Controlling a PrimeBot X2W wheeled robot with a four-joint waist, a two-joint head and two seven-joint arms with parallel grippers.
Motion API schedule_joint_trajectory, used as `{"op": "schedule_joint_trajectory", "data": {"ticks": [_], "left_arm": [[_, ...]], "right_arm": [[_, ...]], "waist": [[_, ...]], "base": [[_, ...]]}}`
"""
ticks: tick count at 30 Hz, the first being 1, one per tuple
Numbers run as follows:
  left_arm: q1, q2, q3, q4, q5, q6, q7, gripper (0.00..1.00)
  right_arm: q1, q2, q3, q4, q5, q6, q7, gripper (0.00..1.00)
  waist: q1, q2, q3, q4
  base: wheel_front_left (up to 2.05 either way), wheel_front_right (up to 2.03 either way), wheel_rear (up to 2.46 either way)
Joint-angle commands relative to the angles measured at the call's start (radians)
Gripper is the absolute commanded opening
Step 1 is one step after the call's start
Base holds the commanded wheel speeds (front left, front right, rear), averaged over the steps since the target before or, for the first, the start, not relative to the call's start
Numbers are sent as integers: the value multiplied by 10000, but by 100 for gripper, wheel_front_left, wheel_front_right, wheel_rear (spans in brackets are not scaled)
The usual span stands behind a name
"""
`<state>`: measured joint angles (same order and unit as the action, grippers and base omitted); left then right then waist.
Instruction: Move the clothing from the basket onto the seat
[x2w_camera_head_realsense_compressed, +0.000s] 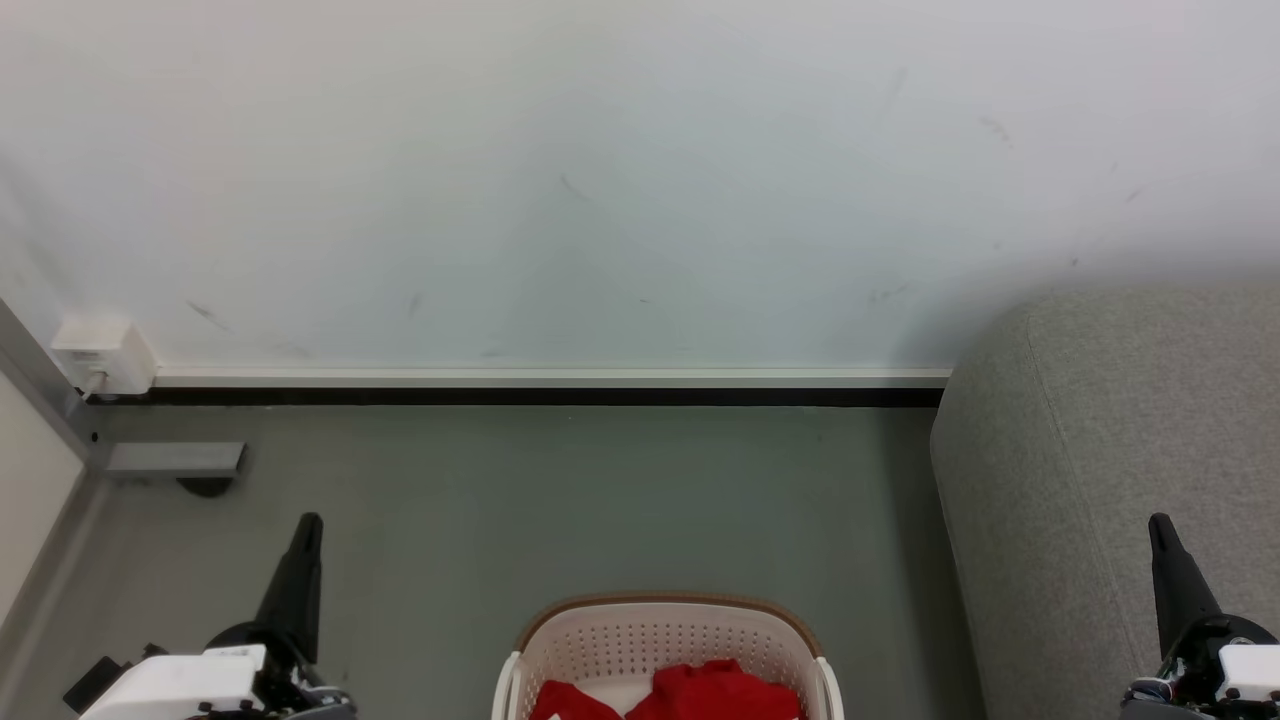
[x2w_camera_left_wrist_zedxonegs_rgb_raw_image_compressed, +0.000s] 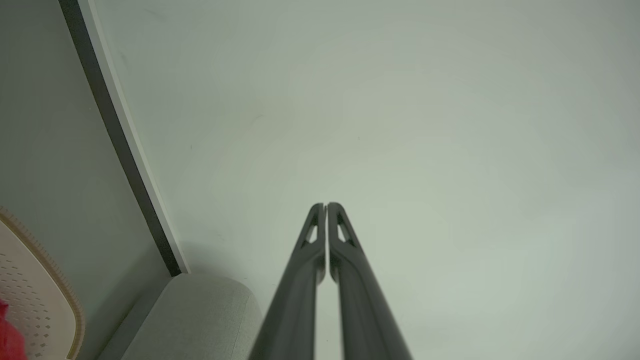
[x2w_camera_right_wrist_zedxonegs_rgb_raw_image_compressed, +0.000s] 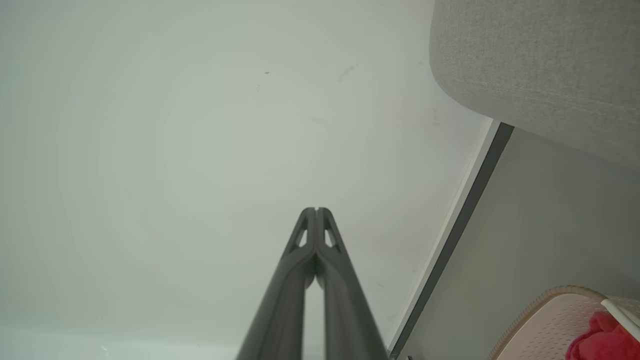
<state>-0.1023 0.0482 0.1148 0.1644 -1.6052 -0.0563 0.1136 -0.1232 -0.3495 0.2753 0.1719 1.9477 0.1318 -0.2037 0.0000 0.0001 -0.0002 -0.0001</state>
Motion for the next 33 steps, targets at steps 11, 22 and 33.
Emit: {"op": "schedule_joint_trajectory", "data": {"ticks": [11, 22, 33], "left_arm": [[-32, 41, 15, -17, -144, -6, 19, 0], [231, -47, -48, 117, 12, -62, -376, 100], [229, -34, -26, -175, 451, -159, -842, 100]], "right_arm": [[-123, -83, -12, -25, 91, -24, -38, 0], [156, 434, 85, 18, -419, -1, -54, 100], [70, 779, -97, -286, -1179, -3, -129, 100]], "waist": [[0, -1, 0, 0], [0, -1, 14, 10], [0, -1, 13, 7]], "base": [[0, 0, 0], [0, 0, 0], [0, 0, 0]]}}
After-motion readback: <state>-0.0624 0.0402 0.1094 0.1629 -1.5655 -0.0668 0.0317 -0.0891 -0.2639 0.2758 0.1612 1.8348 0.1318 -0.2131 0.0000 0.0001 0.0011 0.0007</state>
